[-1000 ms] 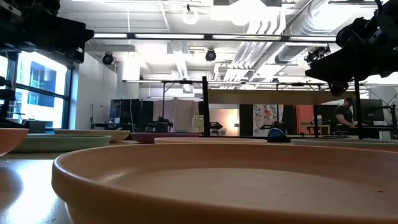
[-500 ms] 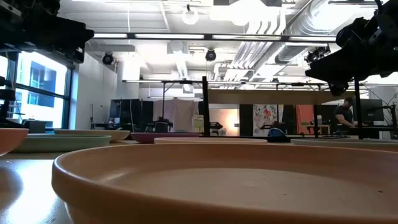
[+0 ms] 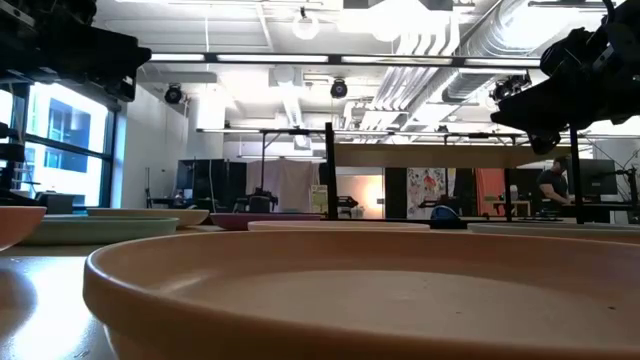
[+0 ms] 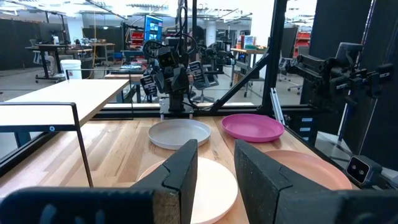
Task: Place and stack plates onto a shelf
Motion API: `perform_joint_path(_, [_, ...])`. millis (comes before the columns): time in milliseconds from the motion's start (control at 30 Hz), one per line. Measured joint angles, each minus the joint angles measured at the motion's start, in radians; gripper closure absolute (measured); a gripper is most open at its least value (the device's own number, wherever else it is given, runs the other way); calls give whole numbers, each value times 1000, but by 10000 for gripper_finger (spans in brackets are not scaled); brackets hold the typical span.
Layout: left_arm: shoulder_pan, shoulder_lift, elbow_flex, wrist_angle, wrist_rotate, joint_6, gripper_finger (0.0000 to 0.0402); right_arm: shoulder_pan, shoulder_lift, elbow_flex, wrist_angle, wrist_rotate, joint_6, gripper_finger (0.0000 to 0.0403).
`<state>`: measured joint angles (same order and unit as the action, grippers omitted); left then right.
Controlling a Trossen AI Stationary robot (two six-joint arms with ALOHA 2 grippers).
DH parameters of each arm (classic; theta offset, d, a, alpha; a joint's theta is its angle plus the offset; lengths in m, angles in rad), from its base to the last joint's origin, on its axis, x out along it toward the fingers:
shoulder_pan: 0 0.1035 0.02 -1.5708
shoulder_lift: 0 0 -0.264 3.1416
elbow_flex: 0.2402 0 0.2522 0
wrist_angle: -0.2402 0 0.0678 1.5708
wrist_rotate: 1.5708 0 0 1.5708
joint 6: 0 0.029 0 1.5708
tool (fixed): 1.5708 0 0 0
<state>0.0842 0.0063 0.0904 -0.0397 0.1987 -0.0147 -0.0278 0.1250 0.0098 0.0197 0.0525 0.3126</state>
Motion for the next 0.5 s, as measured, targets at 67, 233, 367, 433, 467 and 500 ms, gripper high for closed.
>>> perform_joint_path(67, [0,0,0,0,0,0,305,0,0,0,0,0,0,308])
perform_joint_path(233, [-1,0,0,2,-45,24,305,0,0,0,0,0,0,308])
perform_joint_path(367, [0,0,0,3,-96,24,305,0,0,0,0,0,0,308])
perform_joint_path(433, [0,0,0,3,-97,0,305,0,0,0,0,0,0,308])
perform_joint_path(467, [0,0,0,3,-97,-14,305,0,0,0,0,0,0,308])
perform_joint_path(500, [0,0,0,3,-97,-32,305,0,0,0,0,0,0,308])
